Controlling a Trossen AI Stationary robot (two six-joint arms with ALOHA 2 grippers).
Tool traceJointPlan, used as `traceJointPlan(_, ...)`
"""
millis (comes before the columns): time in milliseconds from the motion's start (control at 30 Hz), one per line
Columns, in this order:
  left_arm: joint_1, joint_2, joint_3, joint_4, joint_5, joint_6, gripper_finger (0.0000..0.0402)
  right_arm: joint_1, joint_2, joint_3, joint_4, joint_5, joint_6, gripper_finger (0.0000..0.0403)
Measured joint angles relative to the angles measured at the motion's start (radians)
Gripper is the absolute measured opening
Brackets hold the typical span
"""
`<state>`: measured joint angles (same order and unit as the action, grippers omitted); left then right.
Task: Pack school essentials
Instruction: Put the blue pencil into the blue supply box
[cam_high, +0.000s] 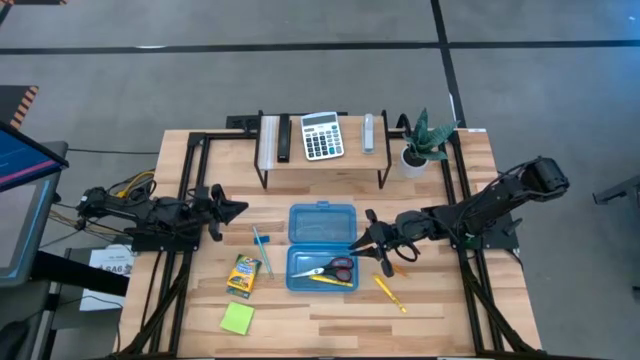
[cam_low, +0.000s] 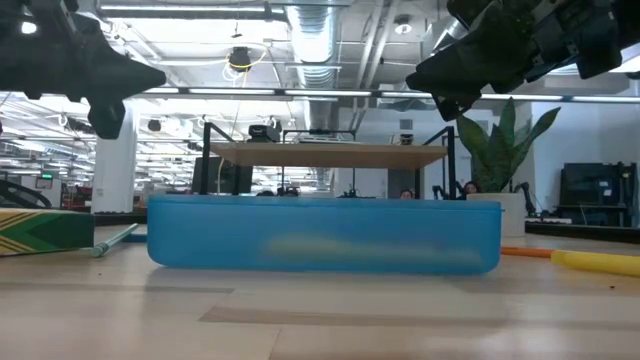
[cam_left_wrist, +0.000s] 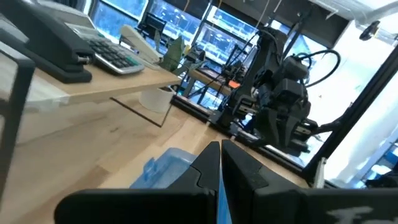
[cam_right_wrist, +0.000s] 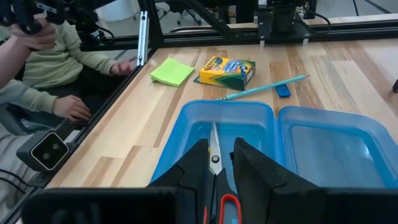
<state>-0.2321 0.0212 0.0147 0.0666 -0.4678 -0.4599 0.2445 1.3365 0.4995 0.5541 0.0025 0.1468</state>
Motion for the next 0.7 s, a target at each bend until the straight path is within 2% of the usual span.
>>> traceJointPlan(167, 0.0, 0.0, 0.0, 0.003, -0.055, -0.002, 0.0004, -0.021, 0.0, 0.0, 0.0, 0.0, 0.0, 0.0093)
traceJointPlan(600, 0.0, 0.0, 0.0, 0.006, -0.01, -0.032, 0.0004, -0.038, 0.0, 0.0, 0.0, 0.0, 0.003, 0.0093)
traceJointPlan(700, 0.0, 0.0, 0.0, 0.07, -0.003, -0.036, 0.0004, -0.038, 0.0, 0.0, 0.005, 0.0, 0.003, 0.0093)
